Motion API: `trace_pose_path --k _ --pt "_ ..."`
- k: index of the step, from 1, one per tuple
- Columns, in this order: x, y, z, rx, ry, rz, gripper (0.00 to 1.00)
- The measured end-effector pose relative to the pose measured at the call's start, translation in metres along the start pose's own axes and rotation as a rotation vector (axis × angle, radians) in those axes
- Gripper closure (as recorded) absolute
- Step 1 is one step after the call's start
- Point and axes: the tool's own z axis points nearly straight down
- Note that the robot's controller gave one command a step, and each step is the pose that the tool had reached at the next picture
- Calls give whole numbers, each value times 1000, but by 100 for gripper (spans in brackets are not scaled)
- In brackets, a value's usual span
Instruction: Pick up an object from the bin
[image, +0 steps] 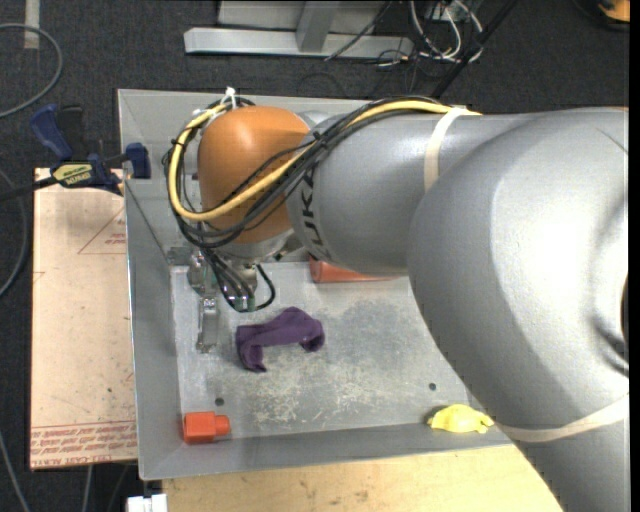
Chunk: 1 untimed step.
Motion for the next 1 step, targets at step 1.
trace_pose_path --k 1 --pt "-2 -37 21 -3 0 -45 0"
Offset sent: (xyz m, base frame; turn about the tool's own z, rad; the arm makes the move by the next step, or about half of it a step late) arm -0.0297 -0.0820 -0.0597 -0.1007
